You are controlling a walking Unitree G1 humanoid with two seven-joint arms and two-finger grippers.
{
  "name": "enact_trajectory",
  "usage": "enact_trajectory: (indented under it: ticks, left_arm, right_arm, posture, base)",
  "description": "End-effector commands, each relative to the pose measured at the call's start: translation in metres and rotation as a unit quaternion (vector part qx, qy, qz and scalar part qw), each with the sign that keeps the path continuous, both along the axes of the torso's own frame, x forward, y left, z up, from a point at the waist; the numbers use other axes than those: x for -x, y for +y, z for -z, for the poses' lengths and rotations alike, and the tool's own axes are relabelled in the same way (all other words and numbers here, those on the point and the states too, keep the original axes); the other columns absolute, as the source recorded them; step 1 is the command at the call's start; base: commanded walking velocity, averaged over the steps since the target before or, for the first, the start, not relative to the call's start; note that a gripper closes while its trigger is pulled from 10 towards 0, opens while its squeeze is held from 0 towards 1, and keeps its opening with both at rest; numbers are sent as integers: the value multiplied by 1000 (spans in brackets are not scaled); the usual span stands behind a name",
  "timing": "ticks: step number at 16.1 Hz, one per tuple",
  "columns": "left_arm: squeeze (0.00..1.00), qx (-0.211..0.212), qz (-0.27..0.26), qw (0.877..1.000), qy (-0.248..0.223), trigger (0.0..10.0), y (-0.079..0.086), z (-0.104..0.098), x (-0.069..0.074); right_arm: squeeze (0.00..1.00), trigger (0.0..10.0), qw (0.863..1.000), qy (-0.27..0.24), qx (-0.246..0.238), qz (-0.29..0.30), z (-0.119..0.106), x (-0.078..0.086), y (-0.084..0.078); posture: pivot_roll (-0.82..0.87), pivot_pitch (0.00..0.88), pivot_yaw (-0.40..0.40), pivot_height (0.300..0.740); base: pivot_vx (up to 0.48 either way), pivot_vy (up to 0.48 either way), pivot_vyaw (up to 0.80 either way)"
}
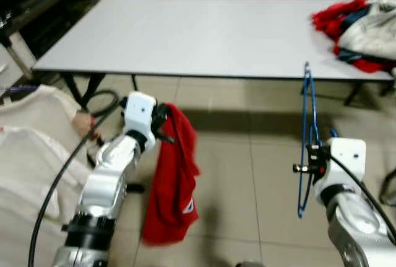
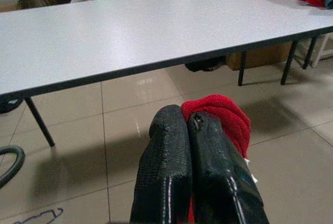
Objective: Hang hanger
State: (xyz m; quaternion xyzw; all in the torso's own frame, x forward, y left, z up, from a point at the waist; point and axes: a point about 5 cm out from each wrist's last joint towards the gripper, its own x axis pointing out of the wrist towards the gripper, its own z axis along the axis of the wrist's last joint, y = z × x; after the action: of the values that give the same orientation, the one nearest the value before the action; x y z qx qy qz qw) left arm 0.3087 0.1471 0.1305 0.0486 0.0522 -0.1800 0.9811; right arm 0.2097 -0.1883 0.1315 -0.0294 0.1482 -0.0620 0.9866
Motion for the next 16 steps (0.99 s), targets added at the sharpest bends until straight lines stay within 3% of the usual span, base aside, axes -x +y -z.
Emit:
enact_trajectory:
  ticks: [1,3,8,12,16]
  left_arm:
    - [0,-2,-20,1000,-17,10000,11,-8,-2]
    - [0,9,-31,999,-19,10000,12,-9,-1]
    - [0,34,-30,999,-31,10000,7,-18,-9]
    - [0,47,-31,998,-34,10000,3,-29,-23]
    - [0,57,-39,997,-30,10000,-3,-32,-32]
  right_arm:
    - [0,10000,1000,-5,-8,-14,-1,-2,5]
    - [0,10000,1000,-2,-8,-25,1,-4,8]
    - [0,10000,989,-32,1,-143,-12,-10,14]
    - [0,10000,964,-32,40,-261,-28,-3,6]
    - [0,10000,928,30,86,-361,-32,14,-10]
  posture:
    - [-87,0,40,740]
    - [-84,0,42,740]
    - [-82,0,62,740]
    - [-89,0,71,740]
    - [-91,0,53,740]
  base:
    - [0,412,-769]
    - [0,206,-609]
    - [61,0,0]
    - [308,0,0]
    - [315,0,0]
